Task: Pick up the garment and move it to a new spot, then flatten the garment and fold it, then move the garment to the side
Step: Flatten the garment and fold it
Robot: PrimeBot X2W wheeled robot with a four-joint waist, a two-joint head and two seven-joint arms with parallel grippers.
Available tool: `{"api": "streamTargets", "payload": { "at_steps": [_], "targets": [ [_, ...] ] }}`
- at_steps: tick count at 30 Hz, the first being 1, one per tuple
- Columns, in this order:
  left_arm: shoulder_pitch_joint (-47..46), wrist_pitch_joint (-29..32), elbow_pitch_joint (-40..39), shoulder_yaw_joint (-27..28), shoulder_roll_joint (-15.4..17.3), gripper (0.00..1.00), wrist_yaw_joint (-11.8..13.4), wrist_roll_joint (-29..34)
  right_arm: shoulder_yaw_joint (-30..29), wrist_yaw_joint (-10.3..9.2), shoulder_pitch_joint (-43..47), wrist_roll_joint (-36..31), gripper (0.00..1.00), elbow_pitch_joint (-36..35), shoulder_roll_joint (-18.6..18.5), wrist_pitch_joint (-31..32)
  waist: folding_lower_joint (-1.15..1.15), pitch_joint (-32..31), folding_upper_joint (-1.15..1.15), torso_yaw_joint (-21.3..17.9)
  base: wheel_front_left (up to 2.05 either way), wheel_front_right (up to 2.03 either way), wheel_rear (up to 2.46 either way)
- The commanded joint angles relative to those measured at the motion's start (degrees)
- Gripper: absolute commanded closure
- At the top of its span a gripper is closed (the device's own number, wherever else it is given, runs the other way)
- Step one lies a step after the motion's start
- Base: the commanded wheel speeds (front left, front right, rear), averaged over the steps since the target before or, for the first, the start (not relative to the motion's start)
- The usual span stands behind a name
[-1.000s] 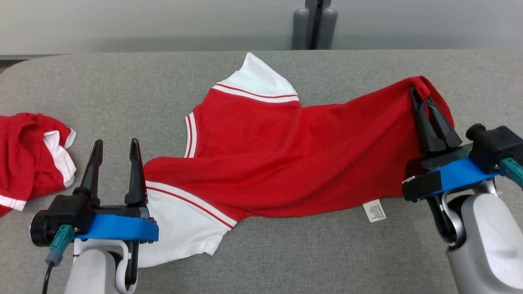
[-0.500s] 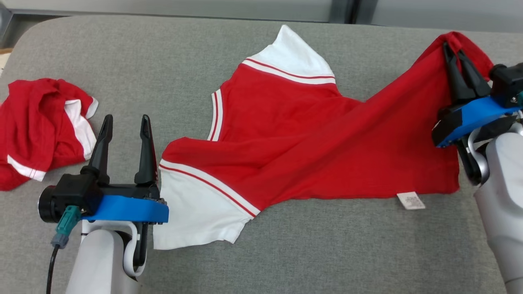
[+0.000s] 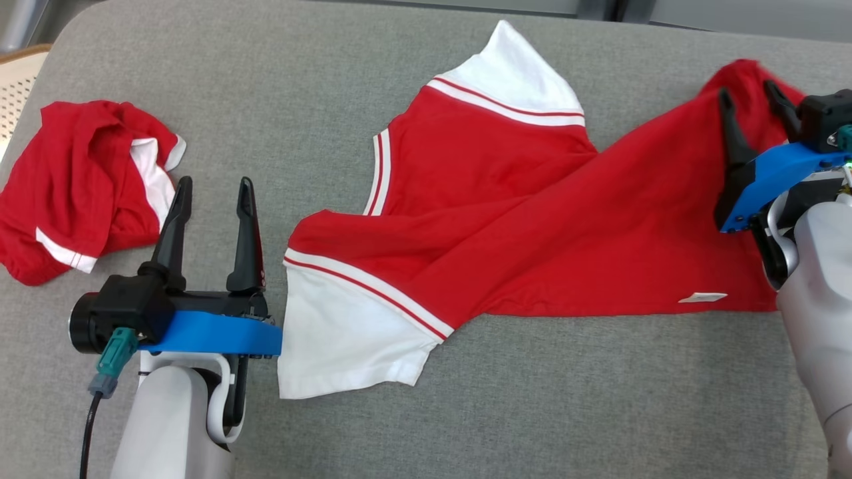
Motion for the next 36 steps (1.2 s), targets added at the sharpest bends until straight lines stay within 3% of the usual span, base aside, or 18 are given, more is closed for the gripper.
{"api": "streamTargets", "payload": {
  "at_steps": [1, 5, 11, 23, 36],
  "targets": [
    [-0.3, -0.18, -0.09, 0.46, -0.01, 0.0, -0.09, 0.16, -0.25, -0.01, -0.83, 0.0, 0.0, 0.47, 0.31, -0.34, -0.01, -0.38, 0.0, -0.4, 0.0, 0.0, 0.0],
    [0.73, -0.18, 0.19, 1.25, -0.07, 0.0, -0.09, 0.59, -2.12, -0.01, 1.78, 0.92, 0.0, -1.56, 0.83, -0.47, -0.01, -1.86, 0.0, -1.88, 0.0, 0.0, 0.0],
    [3.24, -0.18, 0.72, 3.2, 0.68, 0.0, -0.09, 1.15, -5.4, -0.01, 11.19, 2.24, 0.0, -13.49, 2.6, -0.46, -0.01, -5.91, 0.0, -5.17, 0.0, 0.0, 0.0],
    [9.57, -0.18, 0.97, 6.26, 2.27, 0.0, -0.09, 1.82, -6.4, -0.01, 31.31, 3.84, 0.0, -35.35, 8.19, -0.47, -0.01, -13.58, 0.0, -10.55, 0.0, 0.0, 0.0],
    [11.55, -0.18, 1.36, 5.96, 3.0, 0.0, -0.09, 2.26, -5.28, -0.01, 42.81, 2.23, 0.0, -44.42, 11.81, -0.22, -0.01, -15.57, 0.0, -10.52, 0.0, 0.0, 0.0]
  ]
}}
